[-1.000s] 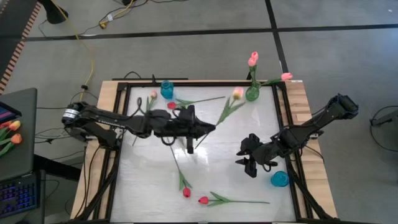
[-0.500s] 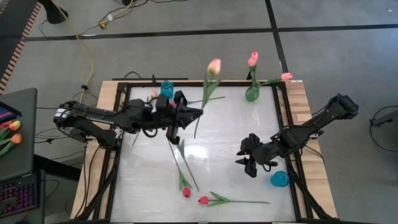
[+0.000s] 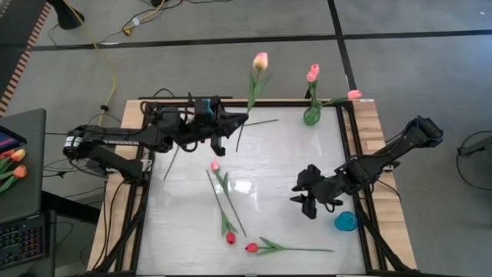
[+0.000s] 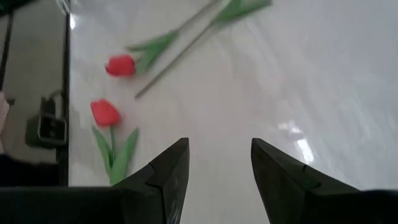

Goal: Sort flowers into vase by color
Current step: Put the bottom right light pink flower into the top blue vase

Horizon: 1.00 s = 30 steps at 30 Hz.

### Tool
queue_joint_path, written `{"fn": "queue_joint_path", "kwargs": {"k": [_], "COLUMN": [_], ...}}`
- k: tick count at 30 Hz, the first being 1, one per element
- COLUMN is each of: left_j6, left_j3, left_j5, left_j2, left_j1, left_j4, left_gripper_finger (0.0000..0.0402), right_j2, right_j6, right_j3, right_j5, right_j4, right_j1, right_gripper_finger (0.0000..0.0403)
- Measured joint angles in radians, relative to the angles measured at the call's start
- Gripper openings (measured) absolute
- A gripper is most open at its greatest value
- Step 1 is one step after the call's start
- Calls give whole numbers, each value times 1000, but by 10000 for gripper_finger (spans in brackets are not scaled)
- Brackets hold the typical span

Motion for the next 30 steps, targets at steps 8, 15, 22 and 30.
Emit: {"fn": "queue_joint_path", "kwargs": {"k": [8,15,22,30], "left_j6": [-207,-355,-315,-310], "left_j3": [-265,-453,-434,-434], "left_j5": [4,-59,-88,-87], "left_j2": [2,41,108,107], "left_j1": [23,-51,-128,-127], "left_j4": [310,641,665,645], "left_gripper_finger": [0,0,0,0], "right_j2": [0,16,132,239], "right_j6": [-229,-340,-341,-363], "right_j3": [0,0,0,0], "right_j5": [73,99,-111,-200], "right_j4": [354,714,947,1145], "right_j1": [-92,-238,-350,-367], "right_gripper_finger": [198,198,198,198]}}
